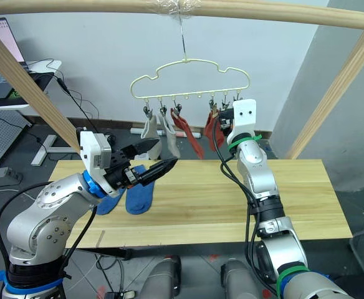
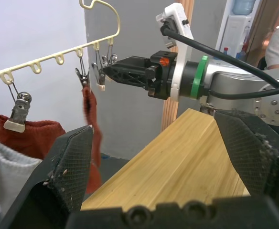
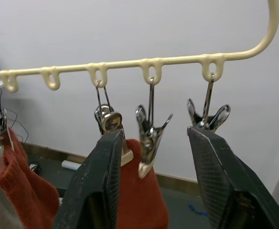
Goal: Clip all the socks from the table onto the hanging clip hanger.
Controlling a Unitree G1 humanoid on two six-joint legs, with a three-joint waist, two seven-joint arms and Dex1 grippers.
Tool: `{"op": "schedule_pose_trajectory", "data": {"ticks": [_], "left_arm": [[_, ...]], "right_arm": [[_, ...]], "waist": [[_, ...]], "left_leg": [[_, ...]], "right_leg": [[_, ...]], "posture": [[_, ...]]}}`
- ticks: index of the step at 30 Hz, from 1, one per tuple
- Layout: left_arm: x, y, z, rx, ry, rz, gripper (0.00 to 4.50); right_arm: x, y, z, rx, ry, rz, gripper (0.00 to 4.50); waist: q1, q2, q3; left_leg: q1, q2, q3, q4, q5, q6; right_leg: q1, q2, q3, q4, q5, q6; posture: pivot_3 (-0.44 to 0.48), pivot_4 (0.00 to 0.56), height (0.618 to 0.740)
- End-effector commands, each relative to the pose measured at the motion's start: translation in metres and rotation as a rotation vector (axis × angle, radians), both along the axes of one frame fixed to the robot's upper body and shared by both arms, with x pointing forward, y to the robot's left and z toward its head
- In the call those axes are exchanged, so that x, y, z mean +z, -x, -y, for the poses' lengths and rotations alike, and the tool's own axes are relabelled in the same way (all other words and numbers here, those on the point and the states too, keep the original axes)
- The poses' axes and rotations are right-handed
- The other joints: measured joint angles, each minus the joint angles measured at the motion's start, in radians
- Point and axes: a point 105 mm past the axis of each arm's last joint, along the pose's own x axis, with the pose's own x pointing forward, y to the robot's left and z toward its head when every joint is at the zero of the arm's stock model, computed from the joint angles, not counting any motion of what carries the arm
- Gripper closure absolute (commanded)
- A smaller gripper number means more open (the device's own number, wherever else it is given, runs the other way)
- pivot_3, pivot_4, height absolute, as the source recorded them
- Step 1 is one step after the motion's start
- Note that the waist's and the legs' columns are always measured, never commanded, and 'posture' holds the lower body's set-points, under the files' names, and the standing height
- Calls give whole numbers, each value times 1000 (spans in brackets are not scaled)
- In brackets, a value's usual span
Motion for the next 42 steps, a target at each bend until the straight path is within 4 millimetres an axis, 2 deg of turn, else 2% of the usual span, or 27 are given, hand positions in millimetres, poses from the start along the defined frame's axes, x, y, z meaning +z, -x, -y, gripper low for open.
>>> {"op": "schedule_pose_trajectory", "data": {"ticks": [1,21,42], "left_arm": [[12,5,2,-14,11,52,0],[14,2,3,-8,11,55,0],[11,4,4,0,8,55,0]], "right_arm": [[20,-3,2,-17,-27,64,2276],[23,-18,-2,-46,-101,35,2276],[26,-24,-9,-41,-158,4,2276]], "waist": [[0,0,0],[3,0,0],[16,0,0]], "left_leg": [[0,0,0,0,0,0],[0,0,0,0,0,0],[0,0,0,0,0,0]], "right_leg": [[0,0,0,0,0,0],[0,0,0,0,1,-1],[0,0,0,0,1,-1]], "posture": [[109,221,740],[112,217,740],[125,221,740]]}}
